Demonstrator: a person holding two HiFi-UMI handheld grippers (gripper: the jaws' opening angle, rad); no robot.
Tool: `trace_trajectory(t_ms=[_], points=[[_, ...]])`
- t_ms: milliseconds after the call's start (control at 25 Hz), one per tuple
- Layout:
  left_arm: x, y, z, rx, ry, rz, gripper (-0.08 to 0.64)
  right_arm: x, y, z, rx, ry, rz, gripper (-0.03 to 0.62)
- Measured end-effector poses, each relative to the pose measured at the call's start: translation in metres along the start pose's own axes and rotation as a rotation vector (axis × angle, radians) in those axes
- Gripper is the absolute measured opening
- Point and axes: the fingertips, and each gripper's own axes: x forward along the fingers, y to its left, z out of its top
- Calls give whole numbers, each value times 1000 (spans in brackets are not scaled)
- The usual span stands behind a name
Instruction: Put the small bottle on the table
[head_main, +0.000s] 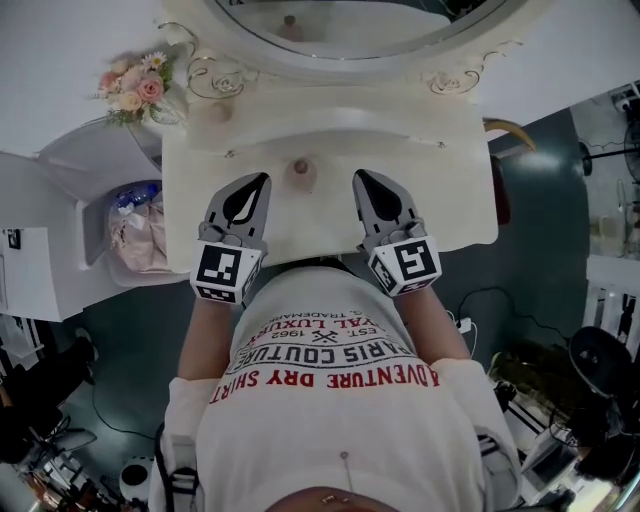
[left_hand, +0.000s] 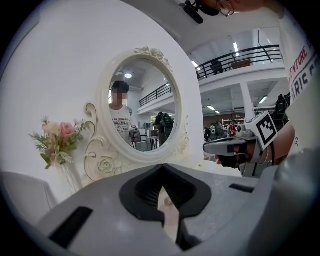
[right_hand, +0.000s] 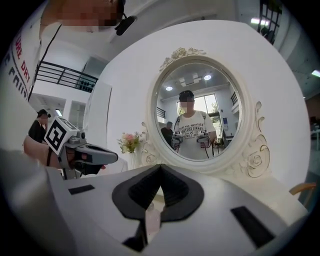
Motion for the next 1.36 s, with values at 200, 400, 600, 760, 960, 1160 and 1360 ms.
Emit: trace_trajectory(t_ms=[200, 400, 600, 760, 960, 1160, 1360], points=[[-11, 9, 13, 34, -23, 30, 8, -1, 3, 13, -22, -17, -6, -2], [-12, 12, 22, 56, -41, 46, 8, 4, 4, 19, -34, -10, 2, -2], [-9, 17, 18, 49, -50, 37, 8, 8, 5, 20, -46, -3, 7, -2], [-7, 21, 20, 53, -52, 51, 8, 12, 3, 19, -38, 3, -15, -2], [-6, 24, 20, 55, -44, 42, 8, 16, 6, 20, -43, 3, -12, -2], [-3, 24, 21, 58, -48, 40, 8, 18, 7, 20, -48, -7, -8, -2], [-2, 24, 24, 57, -53, 46, 9, 17, 5, 21, -56, -8, -11, -2]])
